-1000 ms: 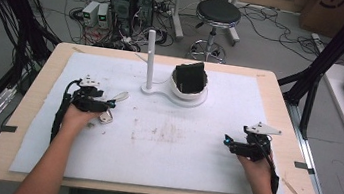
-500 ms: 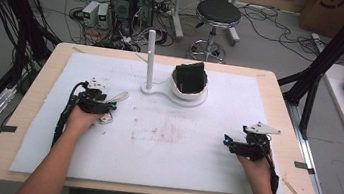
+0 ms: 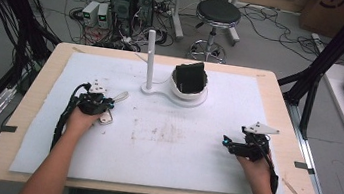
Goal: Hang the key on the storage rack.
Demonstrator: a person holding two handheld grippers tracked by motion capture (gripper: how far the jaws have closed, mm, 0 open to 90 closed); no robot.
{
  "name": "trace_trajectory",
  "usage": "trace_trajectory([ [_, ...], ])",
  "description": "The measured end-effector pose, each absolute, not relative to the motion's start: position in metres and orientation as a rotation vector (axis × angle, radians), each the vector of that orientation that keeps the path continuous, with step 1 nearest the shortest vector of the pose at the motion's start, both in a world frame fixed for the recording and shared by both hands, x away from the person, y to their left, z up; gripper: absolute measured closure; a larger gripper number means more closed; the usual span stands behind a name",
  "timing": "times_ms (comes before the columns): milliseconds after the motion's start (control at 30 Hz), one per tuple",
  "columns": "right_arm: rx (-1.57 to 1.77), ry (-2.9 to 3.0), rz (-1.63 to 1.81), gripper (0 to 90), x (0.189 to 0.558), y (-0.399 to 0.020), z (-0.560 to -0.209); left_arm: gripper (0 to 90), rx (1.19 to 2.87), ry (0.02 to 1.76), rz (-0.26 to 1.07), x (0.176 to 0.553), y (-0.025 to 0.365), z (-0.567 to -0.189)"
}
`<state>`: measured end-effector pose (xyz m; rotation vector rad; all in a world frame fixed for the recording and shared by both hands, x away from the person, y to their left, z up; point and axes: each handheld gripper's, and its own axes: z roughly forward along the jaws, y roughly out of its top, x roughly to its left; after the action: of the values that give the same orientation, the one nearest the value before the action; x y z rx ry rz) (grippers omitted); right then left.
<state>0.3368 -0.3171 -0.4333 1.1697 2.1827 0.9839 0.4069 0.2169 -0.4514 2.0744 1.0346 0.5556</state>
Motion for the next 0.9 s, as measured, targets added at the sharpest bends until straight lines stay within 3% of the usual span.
trace_trajectory([
  [267,1.171,2.189,0.982,18.2,0.339,-0.317,-0.436,81.2,1.982,1.059,0.506,0.404,0.226,-0.445],
  [567,1.154,2.199,0.985,18.2,0.341,-0.313,-0.436,81.2,1.772,0.996,0.487,0.388,0.238,-0.411],
  [900,1.139,2.214,0.975,18.2,0.343,-0.31,-0.437,81.2,1.714,0.903,0.512,0.381,0.226,-0.383],
])
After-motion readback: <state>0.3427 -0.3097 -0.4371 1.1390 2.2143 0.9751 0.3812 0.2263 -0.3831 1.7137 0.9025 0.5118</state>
